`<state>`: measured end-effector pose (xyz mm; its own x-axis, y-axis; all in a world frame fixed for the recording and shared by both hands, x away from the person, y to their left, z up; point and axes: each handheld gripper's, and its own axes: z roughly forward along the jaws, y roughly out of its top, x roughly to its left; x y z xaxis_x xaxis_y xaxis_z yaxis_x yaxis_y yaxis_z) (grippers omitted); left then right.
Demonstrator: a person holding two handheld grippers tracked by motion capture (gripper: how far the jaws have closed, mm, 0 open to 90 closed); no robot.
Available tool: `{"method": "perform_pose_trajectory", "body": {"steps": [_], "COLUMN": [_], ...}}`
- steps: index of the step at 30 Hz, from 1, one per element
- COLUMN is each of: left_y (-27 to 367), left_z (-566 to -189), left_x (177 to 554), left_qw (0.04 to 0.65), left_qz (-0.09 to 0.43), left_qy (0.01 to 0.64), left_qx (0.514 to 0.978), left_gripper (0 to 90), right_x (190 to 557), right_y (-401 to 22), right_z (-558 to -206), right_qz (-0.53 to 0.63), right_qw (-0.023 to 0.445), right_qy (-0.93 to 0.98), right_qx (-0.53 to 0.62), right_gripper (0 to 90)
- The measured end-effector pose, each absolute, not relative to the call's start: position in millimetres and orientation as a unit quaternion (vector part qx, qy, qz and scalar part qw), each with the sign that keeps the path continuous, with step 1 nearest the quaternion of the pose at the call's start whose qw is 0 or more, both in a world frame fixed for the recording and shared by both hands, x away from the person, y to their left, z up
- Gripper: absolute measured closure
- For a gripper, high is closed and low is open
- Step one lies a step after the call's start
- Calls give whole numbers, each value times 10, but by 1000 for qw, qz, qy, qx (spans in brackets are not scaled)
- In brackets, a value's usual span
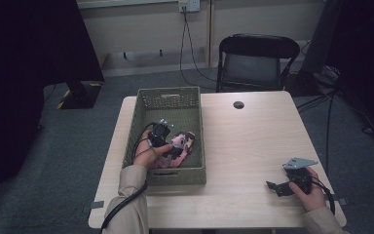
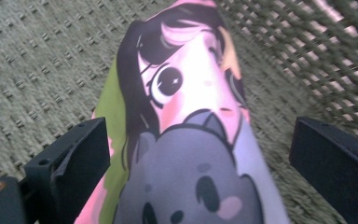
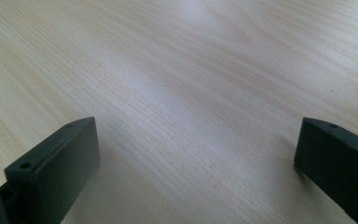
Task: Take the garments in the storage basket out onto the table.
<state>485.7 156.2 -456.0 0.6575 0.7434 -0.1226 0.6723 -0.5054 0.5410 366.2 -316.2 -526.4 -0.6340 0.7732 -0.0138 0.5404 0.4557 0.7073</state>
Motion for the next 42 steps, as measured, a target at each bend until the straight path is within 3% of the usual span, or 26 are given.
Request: {"method": "perform_pose_trajectory", "body": {"steps": [18, 22, 31, 42], "left_y": [1572, 1580, 1599, 1691], "left_z": [-4735, -4759, -4721, -4471], "left_x": [4899, 4890, 4870, 4826], "left_qw": [225, 214, 211, 297], "left_qz": [34, 34, 27, 58], "left_qy": [427, 425, 436, 457], "left_qx": [875, 879, 875, 836], "left_gripper": [155, 321, 538, 556], "right_x": [3662, 3663, 3662, 3662], "right_y": [-3162, -3162, -3162, -3162], "right_z": [-5264, -5265, -5264, -5264], "right_qz": [343, 343, 343, 343], "right_qw": [170, 170, 170, 170], "right_qy": [836, 836, 836, 836], "right_qx": [393, 393, 393, 393], "right_gripper": [0, 0, 0, 0]}}
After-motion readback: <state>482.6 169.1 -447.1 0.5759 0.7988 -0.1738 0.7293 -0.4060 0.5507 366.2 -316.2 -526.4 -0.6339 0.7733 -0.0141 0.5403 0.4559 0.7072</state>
